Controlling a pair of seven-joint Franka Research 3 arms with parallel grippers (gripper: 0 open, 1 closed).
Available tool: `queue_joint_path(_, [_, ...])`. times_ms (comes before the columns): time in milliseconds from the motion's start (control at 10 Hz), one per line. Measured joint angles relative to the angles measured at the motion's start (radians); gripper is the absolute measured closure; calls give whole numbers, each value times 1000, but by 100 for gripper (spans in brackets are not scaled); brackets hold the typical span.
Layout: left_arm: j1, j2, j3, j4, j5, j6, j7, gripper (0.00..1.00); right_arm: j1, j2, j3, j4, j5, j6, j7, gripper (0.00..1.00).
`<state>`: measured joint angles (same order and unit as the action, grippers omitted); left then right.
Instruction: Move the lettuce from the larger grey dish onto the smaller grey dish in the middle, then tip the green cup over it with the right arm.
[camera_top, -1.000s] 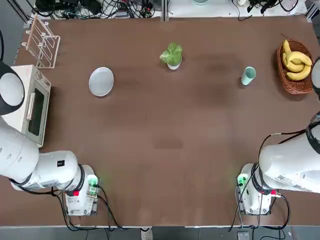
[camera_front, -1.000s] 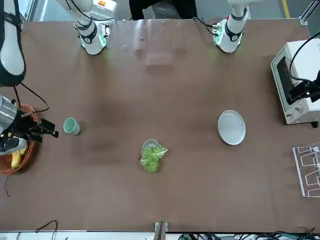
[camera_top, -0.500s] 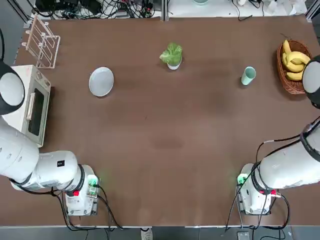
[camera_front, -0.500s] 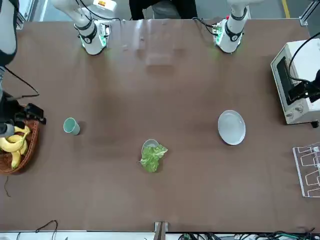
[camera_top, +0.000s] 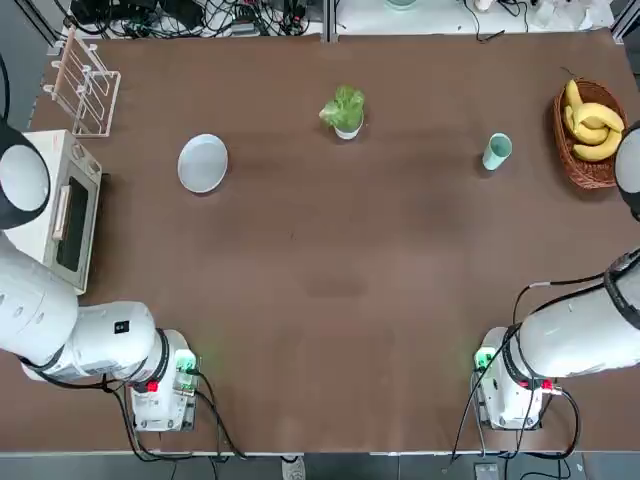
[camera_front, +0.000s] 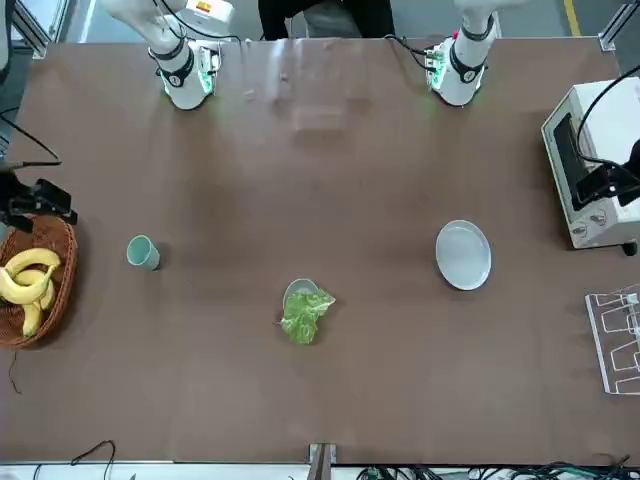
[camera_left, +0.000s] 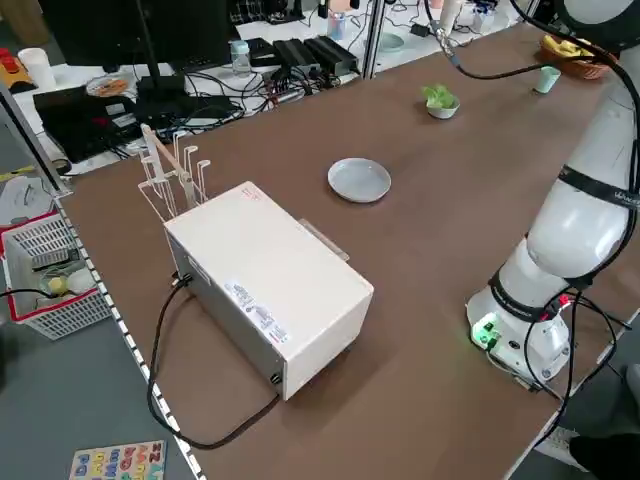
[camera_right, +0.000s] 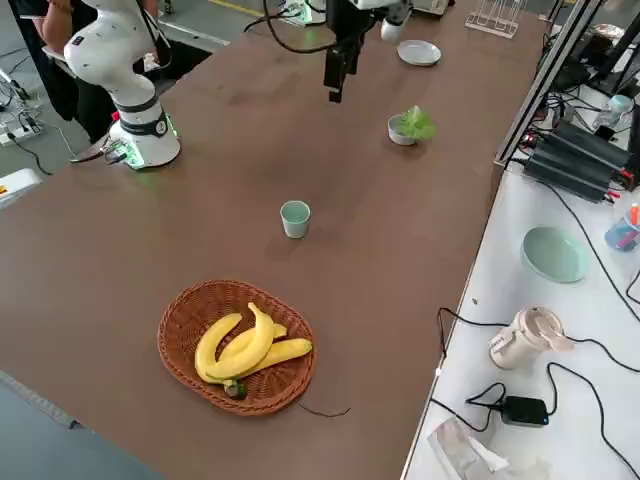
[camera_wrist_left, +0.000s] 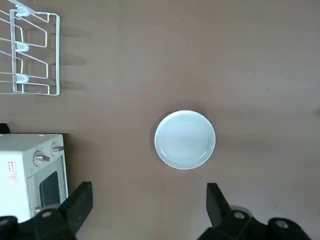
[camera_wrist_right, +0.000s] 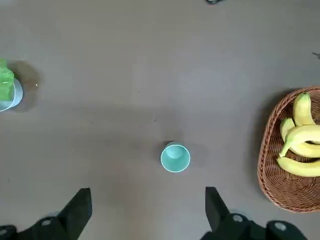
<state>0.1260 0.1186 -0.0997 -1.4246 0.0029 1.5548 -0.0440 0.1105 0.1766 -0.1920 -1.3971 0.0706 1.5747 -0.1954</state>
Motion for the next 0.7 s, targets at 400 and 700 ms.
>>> queue_joint_path(400, [0,0,0,0,0,0,0,0,2,-17,3,-18,-7,8,46,0])
queue_joint_path(700, [0,0,0,0,0,0,0,0,3,-27,4,-23,-8,8,66,0])
